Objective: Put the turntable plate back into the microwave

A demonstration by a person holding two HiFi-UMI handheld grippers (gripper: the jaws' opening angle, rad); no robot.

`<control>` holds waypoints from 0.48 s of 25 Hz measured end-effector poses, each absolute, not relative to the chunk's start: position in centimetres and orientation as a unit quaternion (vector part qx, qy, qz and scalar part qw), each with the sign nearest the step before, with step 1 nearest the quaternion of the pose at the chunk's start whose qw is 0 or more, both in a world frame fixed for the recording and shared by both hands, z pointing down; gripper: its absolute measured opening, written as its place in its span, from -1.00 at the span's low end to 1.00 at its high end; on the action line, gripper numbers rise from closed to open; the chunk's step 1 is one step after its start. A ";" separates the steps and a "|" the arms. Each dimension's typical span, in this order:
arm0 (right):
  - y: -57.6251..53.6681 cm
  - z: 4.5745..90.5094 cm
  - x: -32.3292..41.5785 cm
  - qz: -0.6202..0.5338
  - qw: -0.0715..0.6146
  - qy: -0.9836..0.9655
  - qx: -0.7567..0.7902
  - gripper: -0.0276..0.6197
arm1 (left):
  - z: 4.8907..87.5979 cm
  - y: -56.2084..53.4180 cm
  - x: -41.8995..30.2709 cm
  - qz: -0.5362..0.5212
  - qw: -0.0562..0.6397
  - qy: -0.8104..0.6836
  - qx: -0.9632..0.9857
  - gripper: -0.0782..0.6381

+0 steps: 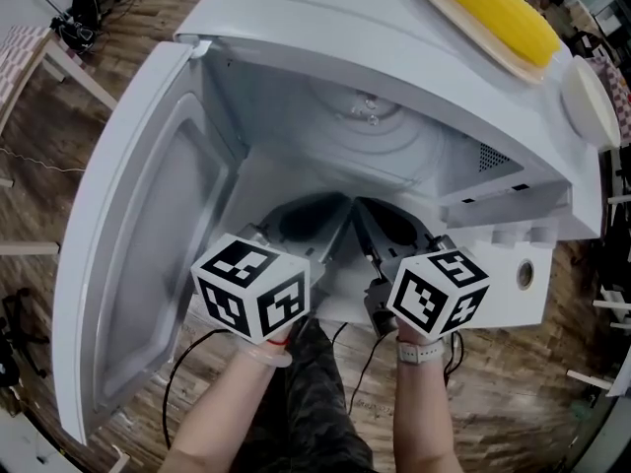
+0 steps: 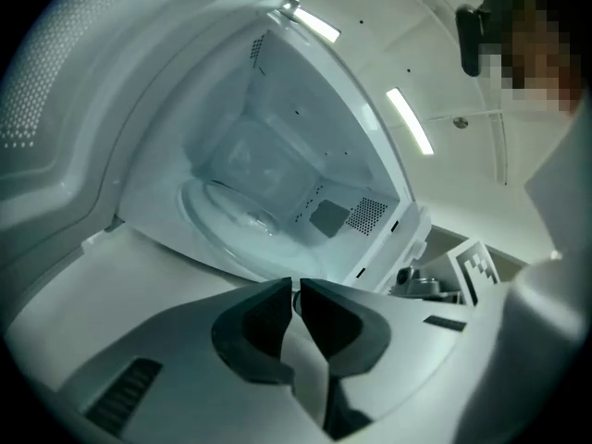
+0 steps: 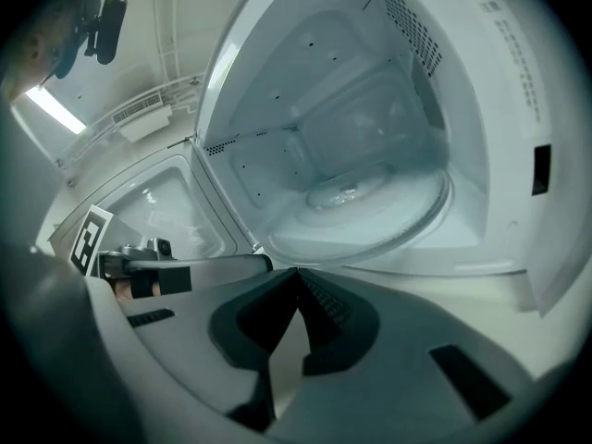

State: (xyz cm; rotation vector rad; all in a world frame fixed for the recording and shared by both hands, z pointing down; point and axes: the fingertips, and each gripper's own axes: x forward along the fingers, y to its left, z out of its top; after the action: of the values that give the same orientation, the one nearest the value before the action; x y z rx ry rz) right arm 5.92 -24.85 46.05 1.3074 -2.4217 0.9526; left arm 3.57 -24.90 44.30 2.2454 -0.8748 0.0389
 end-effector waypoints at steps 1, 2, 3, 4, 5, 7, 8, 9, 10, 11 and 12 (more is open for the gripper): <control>-24.8 46.1 5.8 0.324 0.116 -0.826 0.446 -0.85 | 44.5 -24.9 3.7 0.025 0.351 -0.342 0.871 -0.67; -24.8 46.1 5.8 0.321 0.119 -0.826 0.447 -0.85 | 44.7 -24.9 3.8 0.037 0.340 -0.346 0.873 -0.67; -24.9 46.1 5.8 0.316 0.123 -0.827 0.449 -0.85 | 44.9 -24.9 3.8 0.048 0.329 -0.352 0.875 -0.67; -24.9 46.1 5.8 0.310 0.128 -0.827 0.451 -0.85 | 45.0 -25.0 3.9 0.055 0.319 -0.356 0.876 -0.67; -24.9 46.0 5.8 0.304 0.131 -0.827 0.454 -0.85 | 45.0 -25.1 3.9 0.058 0.313 -0.359 0.877 -0.67; -24.9 45.7 6.0 0.296 0.130 -0.828 0.459 -0.85 | 44.8 -25.3 4.1 0.055 0.311 -0.362 0.877 -0.69; -25.0 45.5 6.0 0.294 0.128 -0.828 0.459 -0.85 | 44.6 -25.3 4.1 0.052 0.310 -0.364 0.877 -0.69; -25.0 45.3 6.0 0.293 0.125 -0.830 0.458 -0.85 | 44.3 -25.4 4.0 0.049 0.309 -0.366 0.876 -0.69; -25.1 45.1 5.9 0.291 0.123 -0.832 0.457 -0.85 | 44.1 -25.4 3.9 0.046 0.306 -0.369 0.876 -0.69; -25.2 44.9 5.8 0.288 0.122 -0.833 0.456 -0.85 | 43.9 -25.5 3.8 0.043 0.305 -0.371 0.876 -0.69; -25.3 44.7 5.6 0.286 0.121 -0.834 0.456 -0.85 | 43.8 -25.7 3.6 0.041 0.304 -0.372 0.876 -0.69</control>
State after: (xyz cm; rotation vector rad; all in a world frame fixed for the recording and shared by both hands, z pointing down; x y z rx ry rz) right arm 5.65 -25.31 44.74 1.3327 -2.4352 0.8341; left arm 3.65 -25.67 43.79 2.3212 -0.9853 0.1075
